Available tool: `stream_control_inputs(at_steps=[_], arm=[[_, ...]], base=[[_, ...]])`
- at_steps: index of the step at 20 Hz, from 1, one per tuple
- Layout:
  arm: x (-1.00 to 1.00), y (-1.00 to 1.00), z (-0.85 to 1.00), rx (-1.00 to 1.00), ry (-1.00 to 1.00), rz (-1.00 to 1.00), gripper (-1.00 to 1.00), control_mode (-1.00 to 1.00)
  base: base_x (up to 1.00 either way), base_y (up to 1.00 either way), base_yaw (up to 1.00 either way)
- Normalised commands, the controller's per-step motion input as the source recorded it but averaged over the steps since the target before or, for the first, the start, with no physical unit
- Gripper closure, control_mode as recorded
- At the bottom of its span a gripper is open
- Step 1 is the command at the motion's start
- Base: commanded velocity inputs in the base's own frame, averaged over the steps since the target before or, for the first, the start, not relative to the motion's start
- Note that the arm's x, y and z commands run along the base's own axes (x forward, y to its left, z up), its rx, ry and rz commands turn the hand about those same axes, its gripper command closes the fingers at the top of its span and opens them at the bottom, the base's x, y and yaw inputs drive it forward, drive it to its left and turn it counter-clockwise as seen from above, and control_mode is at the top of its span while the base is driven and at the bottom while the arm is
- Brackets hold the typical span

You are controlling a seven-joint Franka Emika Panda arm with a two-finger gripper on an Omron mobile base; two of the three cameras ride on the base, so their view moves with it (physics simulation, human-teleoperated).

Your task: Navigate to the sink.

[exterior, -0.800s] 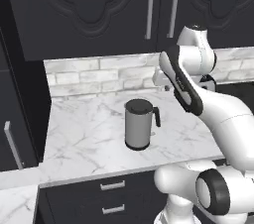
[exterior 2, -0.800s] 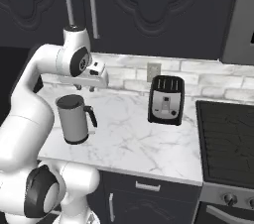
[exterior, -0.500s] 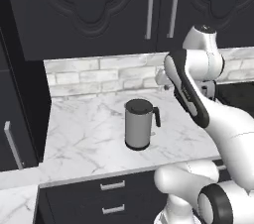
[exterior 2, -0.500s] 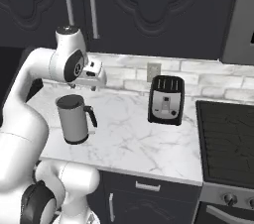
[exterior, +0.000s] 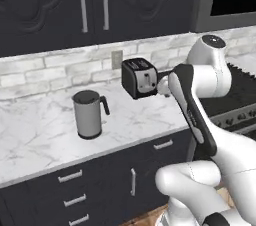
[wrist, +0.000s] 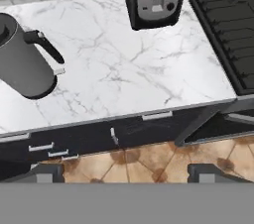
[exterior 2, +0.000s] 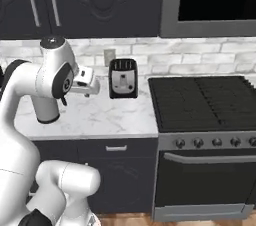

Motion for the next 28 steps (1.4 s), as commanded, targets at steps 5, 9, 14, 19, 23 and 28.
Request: stream_control_inputs(at_steps=[5, 9, 14, 19, 23, 28], arm=[[0.00, 0.00, 0.00, 0.00, 0.00, 0.00, -1.00, 1.00], [0.00, 0.00, 0.00, 0.00, 0.00, 0.00, -1.00, 1.00], [0.00, 0.00, 0.00, 0.00, 0.00, 0.00, -1.00, 1.00], [0.00, 0.00, 0.00, 0.00, 0.00, 0.00, -1.00, 1.00], [0.00, 0.00, 0.00, 0.00, 0.00, 0.00, -1.00, 1.00], [0.00, 0.00, 0.00, 0.00, 0.00, 0.00, -1.00, 1.00]], base=[[-0.16, -0.39, -0.73], [-0.06, -0.33, -0.78], [-0.09, -0.44, -0.75], [-0.05, -0.33, -0.80], [0.00, -0.22, -0.85], [0.00, -0.11, -0.90]])
